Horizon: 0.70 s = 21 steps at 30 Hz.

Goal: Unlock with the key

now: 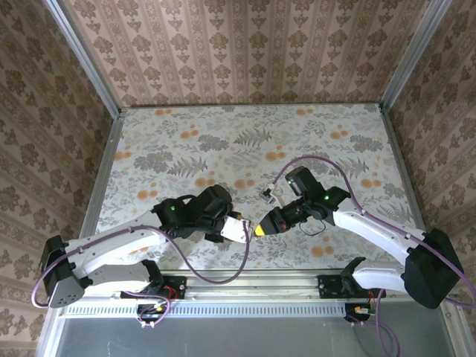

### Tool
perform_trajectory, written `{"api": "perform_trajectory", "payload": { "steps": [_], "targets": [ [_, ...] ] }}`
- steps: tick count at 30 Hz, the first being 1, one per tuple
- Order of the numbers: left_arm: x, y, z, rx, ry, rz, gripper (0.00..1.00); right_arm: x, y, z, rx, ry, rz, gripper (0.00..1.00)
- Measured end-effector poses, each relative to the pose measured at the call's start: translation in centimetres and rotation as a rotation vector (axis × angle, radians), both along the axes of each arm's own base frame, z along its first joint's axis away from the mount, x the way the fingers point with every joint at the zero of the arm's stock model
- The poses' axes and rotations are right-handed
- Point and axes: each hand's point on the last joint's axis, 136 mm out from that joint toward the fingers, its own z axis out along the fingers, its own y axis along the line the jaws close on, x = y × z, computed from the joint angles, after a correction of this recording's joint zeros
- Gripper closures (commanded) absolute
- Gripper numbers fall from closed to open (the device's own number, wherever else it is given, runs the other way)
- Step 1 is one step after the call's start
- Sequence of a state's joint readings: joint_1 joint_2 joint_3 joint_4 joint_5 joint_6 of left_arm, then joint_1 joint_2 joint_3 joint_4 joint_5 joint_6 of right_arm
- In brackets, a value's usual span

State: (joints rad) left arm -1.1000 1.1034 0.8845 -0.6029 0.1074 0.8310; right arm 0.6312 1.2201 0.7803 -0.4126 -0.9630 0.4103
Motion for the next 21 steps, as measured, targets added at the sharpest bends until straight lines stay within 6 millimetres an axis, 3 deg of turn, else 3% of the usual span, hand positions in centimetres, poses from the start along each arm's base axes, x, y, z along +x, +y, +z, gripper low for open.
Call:
{"api": "perform_trajectory", "payload": {
  "steps": [13, 21],
  "targets": [
    [-0.4, 0.3, -0.2, -0.023, -0.048, -0.005, 1.0, 0.4, 0.8, -0.1, -0.017, 0.088, 0.024, 1.0],
    [-0.7, -0.6, -1.3, 0.055, 0.004, 0.028, 1.0, 0.6, 1.5, -1.4, -0.099, 0.066, 0.02, 1.0]
  ]
}}
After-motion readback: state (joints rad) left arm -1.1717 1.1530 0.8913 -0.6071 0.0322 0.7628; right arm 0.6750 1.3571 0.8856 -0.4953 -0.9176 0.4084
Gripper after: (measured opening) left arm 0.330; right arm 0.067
